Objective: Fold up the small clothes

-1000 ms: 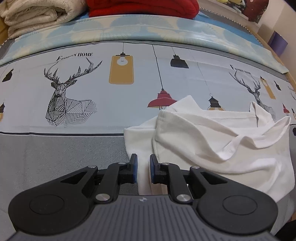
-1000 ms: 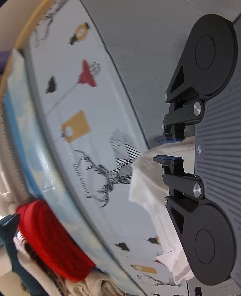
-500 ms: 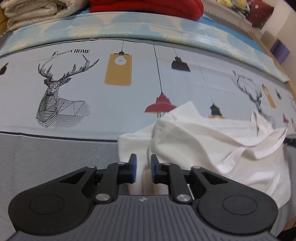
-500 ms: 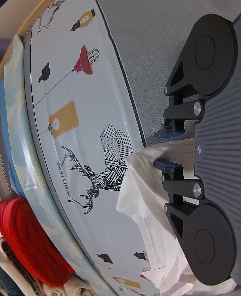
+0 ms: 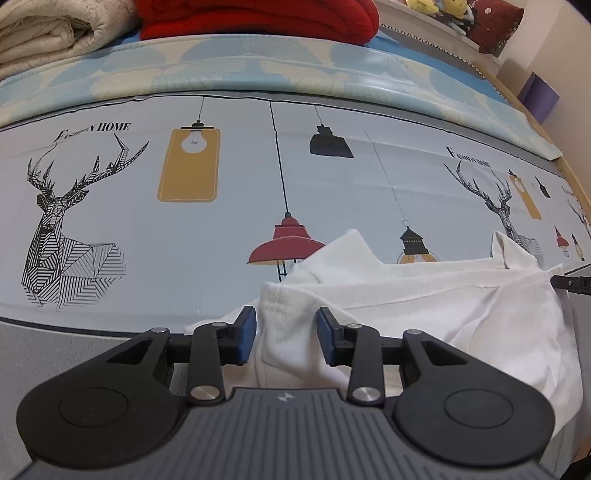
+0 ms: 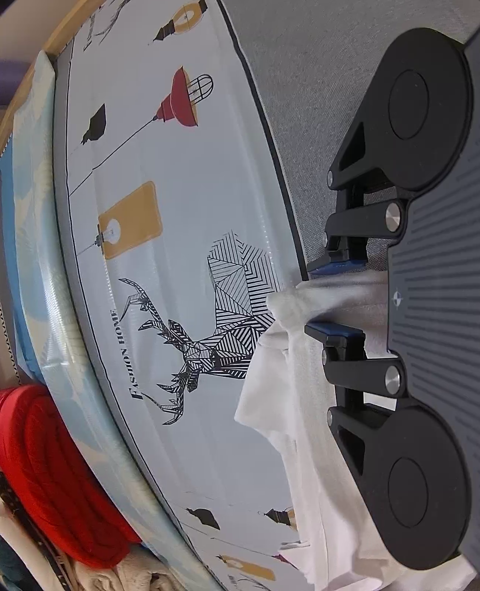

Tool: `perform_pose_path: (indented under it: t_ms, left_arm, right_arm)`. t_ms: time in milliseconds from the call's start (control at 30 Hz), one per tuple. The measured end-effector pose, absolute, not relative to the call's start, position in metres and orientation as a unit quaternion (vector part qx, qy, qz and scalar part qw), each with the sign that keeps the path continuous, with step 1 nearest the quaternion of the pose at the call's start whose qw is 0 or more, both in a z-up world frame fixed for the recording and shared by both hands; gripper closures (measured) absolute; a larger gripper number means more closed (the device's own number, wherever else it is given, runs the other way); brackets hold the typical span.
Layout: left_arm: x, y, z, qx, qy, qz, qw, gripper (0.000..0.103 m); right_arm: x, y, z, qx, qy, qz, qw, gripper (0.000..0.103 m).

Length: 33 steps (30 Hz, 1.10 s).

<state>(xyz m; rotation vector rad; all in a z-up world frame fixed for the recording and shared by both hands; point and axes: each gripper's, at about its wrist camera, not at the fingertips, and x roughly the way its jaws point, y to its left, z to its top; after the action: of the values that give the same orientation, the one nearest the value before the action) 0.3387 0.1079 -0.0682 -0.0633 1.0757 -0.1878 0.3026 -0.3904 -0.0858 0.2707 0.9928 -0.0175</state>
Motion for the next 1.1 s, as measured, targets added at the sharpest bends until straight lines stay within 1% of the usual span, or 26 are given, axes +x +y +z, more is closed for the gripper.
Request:
perform_pose_path:
  t_ms: [67, 133, 167, 200, 233, 267, 367, 433, 467, 533, 633, 700, 733, 800, 833, 867, 900, 967, 1033, 1100]
  left_arm:
    - [0.341, 0.11, -0.07, -0.032, 0.511, -0.093, 0.854, 0.064]
    - [0.342, 0.112, -0.07, -0.03, 0.505, -0.099, 0.857, 0.078]
    - [0.343, 0.113, -0.069, -0.027, 0.503, -0.103, 0.858, 0.092]
    - [0.343, 0.114, -0.067, -0.024, 0.498, -0.104, 0.86, 0.096]
    - [0.343, 0.117, -0.062, -0.021, 0.489, -0.101, 0.866, 0.097]
    - [0.343, 0.123, -0.053, -0.027, 0.476, -0.088, 0.875, 0.097]
    - [0.344, 0.15, -0.03, -0.098, 0.436, -0.05, 0.893, 0.097]
    - [0.345, 0.154, -0.028, -0.088, 0.424, -0.023, 0.901, 0.097]
    - [0.346, 0.154, -0.03, -0.085, 0.429, -0.021, 0.899, 0.097]
    - [0.349, 0.151, -0.034, -0.079, 0.436, -0.019, 0.896, 0.097]
    - [0.352, 0.149, -0.034, -0.086, 0.431, -0.014, 0.898, 0.097]
    - [0.351, 0.149, -0.032, -0.093, 0.422, -0.007, 0.902, 0.096]
    - [0.351, 0.149, -0.031, -0.099, 0.417, -0.004, 0.904, 0.095]
    - [0.352, 0.155, -0.023, -0.106, 0.406, 0.022, 0.907, 0.084]
    - [0.352, 0.158, -0.02, -0.11, 0.402, 0.036, 0.908, 0.08]
    - [0.35, 0.164, -0.016, -0.124, 0.397, 0.037, 0.909, 0.075]
    - [0.348, 0.169, -0.013, -0.14, 0.397, 0.031, 0.907, 0.075]
    - [0.346, 0.173, -0.01, -0.159, 0.407, -0.002, 0.899, 0.076]
    - [0.343, 0.167, -0.013, -0.149, 0.433, -0.05, 0.887, 0.075]
    - [0.339, 0.154, -0.022, -0.112, 0.473, -0.101, 0.868, 0.075]
  right_arm:
    - [0.305, -0.389, -0.084, 0.127, 0.47, -0.006, 0.874, 0.074]
    - [0.306, -0.387, -0.08, 0.122, 0.46, -0.006, 0.879, 0.08]
    - [0.307, -0.386, -0.078, 0.121, 0.456, -0.005, 0.882, 0.089]
    - [0.309, -0.386, -0.075, 0.123, 0.452, -0.006, 0.883, 0.091]
    - [0.309, -0.387, -0.072, 0.129, 0.446, -0.009, 0.886, 0.092]
    - [0.309, -0.388, -0.068, 0.141, 0.436, -0.013, 0.888, 0.094]
    - [0.307, -0.393, -0.05, 0.18, 0.382, -0.02, 0.906, 0.096]
    - [0.305, -0.393, -0.038, 0.183, 0.335, -0.023, 0.924, 0.096]
    - [0.306, -0.393, -0.035, 0.187, 0.326, -0.028, 0.926, 0.096]
    - [0.311, -0.395, -0.038, 0.201, 0.33, -0.037, 0.921, 0.096]
    - [0.317, -0.389, -0.043, 0.19, 0.338, -0.045, 0.921, 0.096]
    - [0.32, -0.384, -0.04, 0.18, 0.327, -0.048, 0.926, 0.096]
    - [0.32, -0.381, -0.038, 0.179, 0.314, -0.047, 0.931, 0.096]
    - [0.319, -0.379, -0.032, 0.171, 0.293, -0.064, 0.938, 0.096]
    - [0.319, -0.377, -0.031, 0.16, 0.29, -0.088, 0.939, 0.095]
    - [0.319, -0.378, -0.029, 0.146, 0.291, -0.121, 0.938, 0.091]
    - [0.318, -0.381, -0.027, 0.143, 0.288, -0.145, 0.936, 0.086]
    - [0.315, -0.393, -0.025, 0.17, 0.29, -0.132, 0.933, 0.081]
    - [0.314, -0.401, -0.028, 0.193, 0.31, -0.086, 0.927, 0.081]
    - [0.314, -0.398, -0.035, 0.186, 0.349, -0.029, 0.918, 0.081]
